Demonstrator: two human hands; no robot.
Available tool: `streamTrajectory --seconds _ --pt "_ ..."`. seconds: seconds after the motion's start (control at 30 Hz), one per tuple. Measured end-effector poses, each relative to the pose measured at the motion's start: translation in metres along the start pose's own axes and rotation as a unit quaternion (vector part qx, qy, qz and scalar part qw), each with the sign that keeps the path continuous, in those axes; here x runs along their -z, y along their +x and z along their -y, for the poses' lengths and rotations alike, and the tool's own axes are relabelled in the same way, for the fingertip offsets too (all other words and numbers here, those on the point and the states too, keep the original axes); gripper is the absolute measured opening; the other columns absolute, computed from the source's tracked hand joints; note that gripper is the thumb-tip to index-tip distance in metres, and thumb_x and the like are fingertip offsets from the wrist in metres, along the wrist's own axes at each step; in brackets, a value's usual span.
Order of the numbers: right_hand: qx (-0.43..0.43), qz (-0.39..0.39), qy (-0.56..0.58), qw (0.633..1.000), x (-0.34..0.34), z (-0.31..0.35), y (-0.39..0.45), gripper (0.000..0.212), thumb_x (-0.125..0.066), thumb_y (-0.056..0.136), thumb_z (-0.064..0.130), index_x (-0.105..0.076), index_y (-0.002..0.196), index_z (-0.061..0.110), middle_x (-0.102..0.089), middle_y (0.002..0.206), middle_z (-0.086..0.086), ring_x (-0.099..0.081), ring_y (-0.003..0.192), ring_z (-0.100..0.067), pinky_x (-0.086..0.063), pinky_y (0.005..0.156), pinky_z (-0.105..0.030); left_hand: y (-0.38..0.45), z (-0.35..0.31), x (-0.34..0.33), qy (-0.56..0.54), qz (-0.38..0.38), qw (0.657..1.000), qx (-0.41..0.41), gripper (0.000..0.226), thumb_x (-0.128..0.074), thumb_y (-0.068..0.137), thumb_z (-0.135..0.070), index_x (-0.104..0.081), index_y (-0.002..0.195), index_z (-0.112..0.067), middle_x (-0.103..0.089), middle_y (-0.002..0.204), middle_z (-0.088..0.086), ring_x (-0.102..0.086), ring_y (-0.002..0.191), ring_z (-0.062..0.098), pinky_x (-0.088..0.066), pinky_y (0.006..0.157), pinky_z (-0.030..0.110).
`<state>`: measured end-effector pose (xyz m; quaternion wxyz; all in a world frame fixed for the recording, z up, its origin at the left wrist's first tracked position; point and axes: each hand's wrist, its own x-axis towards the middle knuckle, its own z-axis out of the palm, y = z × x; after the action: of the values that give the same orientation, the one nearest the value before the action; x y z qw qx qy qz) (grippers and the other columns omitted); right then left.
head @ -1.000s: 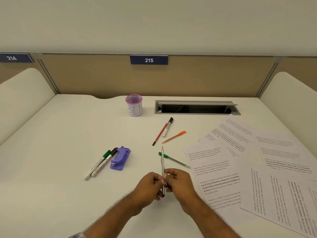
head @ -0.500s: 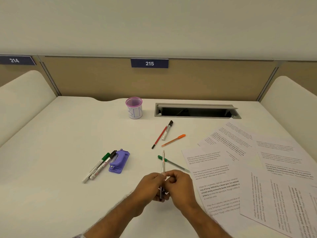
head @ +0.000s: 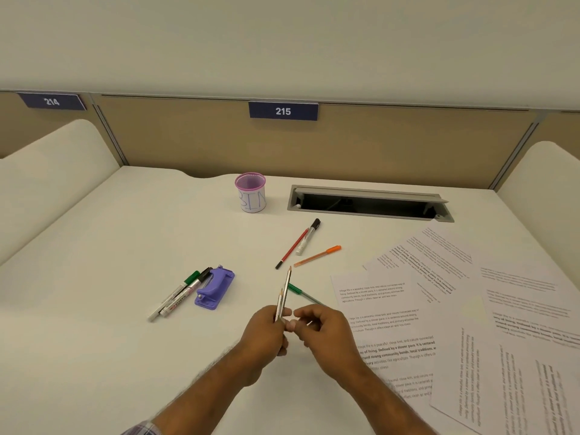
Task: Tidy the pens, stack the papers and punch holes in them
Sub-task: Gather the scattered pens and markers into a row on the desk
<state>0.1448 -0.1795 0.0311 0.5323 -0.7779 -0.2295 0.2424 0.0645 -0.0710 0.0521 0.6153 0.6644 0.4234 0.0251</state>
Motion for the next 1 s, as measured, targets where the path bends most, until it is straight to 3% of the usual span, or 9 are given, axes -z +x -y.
streamTrajectory --seconds 0.13,0.23,0.33,0.4,0.47,0.6,0.73,0.87,1.0 --pt "-0.009 -0.031 -0.014 0.999 0.006 -0.001 0.017 0.004 -0.071 0.084 0.025 -0.072 0.087 0.022 -0.071 0.079 0.004 -0.067 0.076 -0.018 -0.06 0.076 -0.034 0.009 0.003 0.013 -0.023 -0.043 0.998 0.032 0.027 -0.038 0.101 -0.006 -0.061 0.107 -0.019 -0.058 0.088 0.005 -0.045 0.062 0.014 -0.041 0.051 0.024" --pt "-0.013 -0.046 -0.032 0.998 -0.006 0.002 0.036 0.009 -0.068 0.086 0.026 -0.072 0.087 0.018 -0.071 0.08 0.002 -0.067 0.075 -0.018 -0.059 0.077 -0.038 0.014 0.009 0.035 -0.052 -0.056 0.996 0.042 0.019 -0.045 0.103 -0.021 -0.063 0.107 -0.017 -0.052 0.079 0.004 -0.038 0.055 0.012 -0.036 0.044 0.023" --pt "0.004 -0.063 -0.066 0.996 -0.026 0.007 0.06 0.021 -0.067 0.087 0.026 -0.07 0.107 0.019 -0.072 0.103 0.001 -0.062 0.087 -0.009 -0.054 0.09 -0.029 0.025 0.009 0.063 -0.059 -0.058 0.996 0.038 0.024 -0.047 0.101 -0.038 -0.064 0.104 -0.021 -0.051 0.075 0.001 -0.038 0.053 0.011 -0.036 0.046 0.023" --pt "0.028 -0.041 -0.144 0.988 -0.04 0.012 0.077 0.04 -0.065 0.089 0.031 -0.06 0.127 0.02 -0.058 0.134 -0.002 -0.054 0.111 -0.009 -0.042 0.099 -0.022 0.035 0.006 0.08 -0.081 -0.065 0.994 0.04 0.029 -0.047 0.1 -0.041 -0.066 0.101 -0.019 -0.048 0.071 0.0 -0.035 0.05 0.011 -0.032 0.045 0.024" --pt "0.039 0.002 -0.247 0.968 -0.055 0.017 0.093 0.056 -0.059 0.091 0.04 -0.044 0.142 0.022 -0.036 0.154 -0.005 -0.036 0.137 -0.021 -0.034 0.109 -0.032 0.044 0.004 0.093 -0.113 -0.07 0.99 0.046 0.031 -0.048 0.099 -0.041 -0.067 0.098 -0.017 -0.045 0.066 -0.001 -0.032 0.047 0.011 -0.028 0.045 0.024" --pt "0.036 0.045 -0.418 0.907 -0.08 0.024 0.126 0.069 -0.047 0.094 0.052 -0.027 0.15 0.016 -0.014 0.163 -0.011 -0.016 0.148 -0.031 -0.024 0.117 -0.044 0.062 0.003 0.113 -0.12 -0.055 0.991 0.03 0.025 -0.053 0.096 -0.037 -0.061 0.083 -0.018 -0.049 0.064 -0.001 -0.034 0.043 0.01 -0.03 0.042 0.023" --pt "0.001 0.074 -0.466 0.881 -0.093 0.017 0.137 0.082 -0.046 0.092 0.057 -0.021 0.15 0.005 -0.007 0.163 -0.015 -0.006 0.15 -0.031 -0.017 0.119 -0.043 0.073 0.008 0.129 -0.115 -0.04 0.992 0.024 0.027 -0.055 0.095 -0.035 -0.055 0.074 -0.017 -0.05 0.063 0.0 -0.035 0.042 0.01 -0.031 0.041 0.025" --pt "0.001 0.049 -0.449 0.892 -0.108 0.006 0.116 0.082 -0.046 0.09 0.061 -0.028 0.149 0.007 -0.018 0.162 -0.013 -0.02 0.148 -0.03 -0.018 0.12 -0.04 0.079 0.017 0.138 -0.096 -0.035 0.994 0.023 0.033 -0.053 0.096 -0.039 -0.051 0.072 -0.017 -0.046 0.057 -0.002 -0.035 0.042 0.01 -0.031 0.043 0.025" --pt "0.029 0.003 -0.442 0.896 -0.122 0.0 0.082 0.047 -0.047 0.095 0.046 -0.057 0.122 0.009 -0.052 0.135 -0.01 -0.046 0.125 -0.027 -0.037 0.105 -0.037 0.076 0.018 0.134 -0.099 -0.01 0.995 0.027 0.026 -0.048 0.097 -0.035 -0.051 0.076 -0.019 -0.041 0.06 -0.003 -0.032 0.047 0.011 -0.028 0.046 0.025"
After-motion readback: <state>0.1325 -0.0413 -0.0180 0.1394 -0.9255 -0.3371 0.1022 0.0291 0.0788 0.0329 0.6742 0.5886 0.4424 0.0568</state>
